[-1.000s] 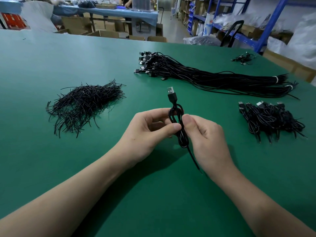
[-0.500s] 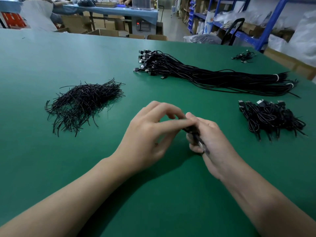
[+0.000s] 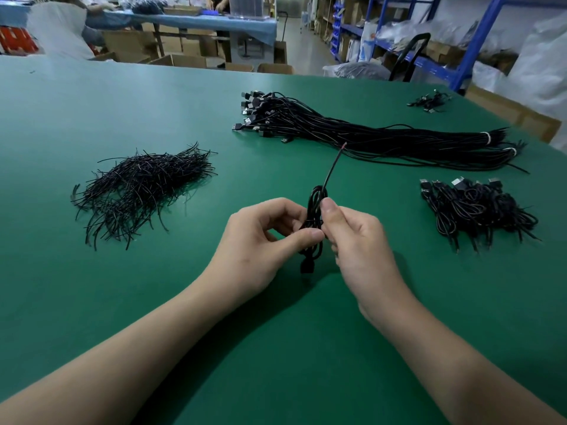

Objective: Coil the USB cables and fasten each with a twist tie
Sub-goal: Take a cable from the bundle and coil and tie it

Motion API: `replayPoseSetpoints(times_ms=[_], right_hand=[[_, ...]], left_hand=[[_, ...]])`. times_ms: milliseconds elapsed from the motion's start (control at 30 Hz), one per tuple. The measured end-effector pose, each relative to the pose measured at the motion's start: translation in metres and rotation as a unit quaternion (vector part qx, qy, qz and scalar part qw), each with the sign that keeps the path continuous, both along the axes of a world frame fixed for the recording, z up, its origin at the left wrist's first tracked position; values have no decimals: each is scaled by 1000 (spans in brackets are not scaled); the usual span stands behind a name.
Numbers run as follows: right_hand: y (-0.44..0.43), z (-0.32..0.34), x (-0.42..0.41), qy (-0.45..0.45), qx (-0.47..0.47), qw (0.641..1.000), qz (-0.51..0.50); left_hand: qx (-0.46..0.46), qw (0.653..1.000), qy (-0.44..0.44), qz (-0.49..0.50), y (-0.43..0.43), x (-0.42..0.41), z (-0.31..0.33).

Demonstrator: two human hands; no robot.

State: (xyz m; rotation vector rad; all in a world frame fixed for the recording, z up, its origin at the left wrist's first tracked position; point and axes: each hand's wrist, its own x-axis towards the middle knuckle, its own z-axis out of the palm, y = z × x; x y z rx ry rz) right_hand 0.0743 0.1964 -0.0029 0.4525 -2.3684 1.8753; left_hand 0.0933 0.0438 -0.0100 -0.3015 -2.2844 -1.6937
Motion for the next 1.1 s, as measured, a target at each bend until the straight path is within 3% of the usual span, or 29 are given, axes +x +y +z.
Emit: replayPoseSetpoints(times_ms=[133, 267, 400, 467, 567, 667, 733, 833, 967, 1100], right_hand=[[-3, -1, 1, -208, -193, 957, 60], [1, -1, -1, -264, -220, 934, 94], [-1, -2, -2, -264, -208, 937, 92], [0, -1, -3, -212, -180, 958, 61], [3, 2, -3, -41, -69, 997, -11], [5, 2, 0, 122, 60, 989, -56], [6, 1, 2, 174, 113, 977, -57], [5, 0, 1, 180, 126, 974, -53], [3, -2, -4, 105, 70, 991, -33], [1, -1, -6, 8, -5, 999, 35]], left_hand=[[-85, 989, 109, 59, -1, 2, 3], [-167, 959, 210, 96, -3, 1, 2], [-257, 911, 298, 120, -7, -3, 4], [-253, 919, 273, 129, -7, -2, 5], [-79, 987, 94, 101, -3, 2, 4], [23, 997, -75, 30, -1, 3, 5], [52, 992, -106, -32, 0, 3, 7], [75, 991, -98, -58, 2, 2, 6], [103, 992, -55, -56, 1, 2, 8], [-2, 1000, 0, 13, -2, 4, 8]])
